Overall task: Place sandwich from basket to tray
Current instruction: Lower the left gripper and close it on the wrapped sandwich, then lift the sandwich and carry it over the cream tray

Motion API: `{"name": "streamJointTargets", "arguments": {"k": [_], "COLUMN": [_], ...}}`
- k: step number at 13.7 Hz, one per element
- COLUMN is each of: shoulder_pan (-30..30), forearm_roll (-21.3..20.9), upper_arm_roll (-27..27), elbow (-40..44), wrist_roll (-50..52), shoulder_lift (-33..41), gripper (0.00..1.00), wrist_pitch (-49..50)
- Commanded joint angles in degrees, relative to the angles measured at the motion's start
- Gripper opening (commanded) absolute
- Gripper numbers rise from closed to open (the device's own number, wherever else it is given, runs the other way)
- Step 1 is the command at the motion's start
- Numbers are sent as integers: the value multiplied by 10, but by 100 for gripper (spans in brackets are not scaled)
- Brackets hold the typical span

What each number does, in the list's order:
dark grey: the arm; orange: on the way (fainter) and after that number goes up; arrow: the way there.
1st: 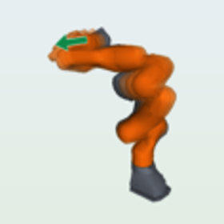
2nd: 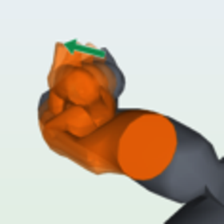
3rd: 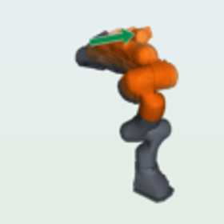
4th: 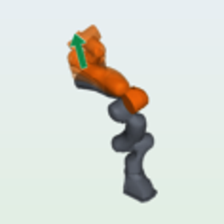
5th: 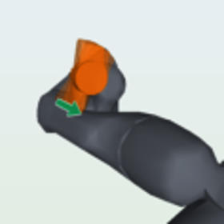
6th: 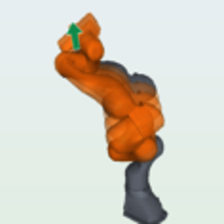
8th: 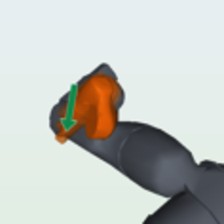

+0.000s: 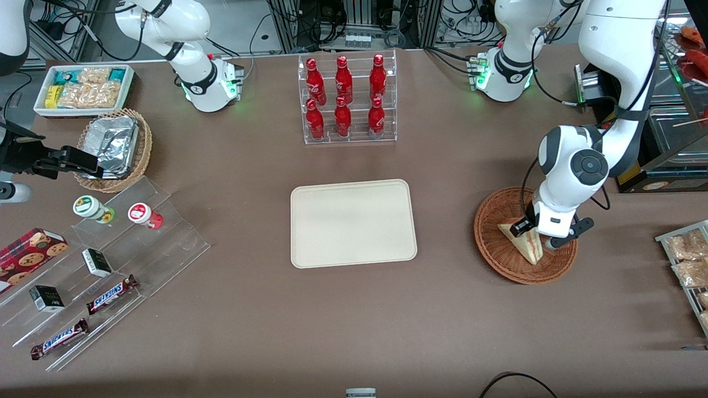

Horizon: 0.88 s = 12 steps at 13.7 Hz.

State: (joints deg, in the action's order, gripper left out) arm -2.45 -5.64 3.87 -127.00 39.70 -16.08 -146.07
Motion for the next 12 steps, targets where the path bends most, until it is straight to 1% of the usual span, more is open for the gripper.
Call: {"name": "streamJointTargets", "arguments": {"k": [1, 2, 4, 5, 7, 9, 12], "shoulder_pan": [-3, -4, -6, -22, -64, -119, -210], "forearm_roll": [-16, -17, -20, -20, -19, -17, -10], "upper_arm_roll": [-3, -2, 3, 4, 9, 11, 11], "elbow": [9, 11, 44, 66, 125, 180, 212], "wrist_roll": [13, 11, 6, 6, 11, 19, 44], "shoulder_lift": [13, 31, 59, 71, 75, 69, 39], "gripper": [0, 0, 0, 0, 0, 0, 0], "wrist_pitch": [3, 23, 106, 148, 240, 298, 303]}}
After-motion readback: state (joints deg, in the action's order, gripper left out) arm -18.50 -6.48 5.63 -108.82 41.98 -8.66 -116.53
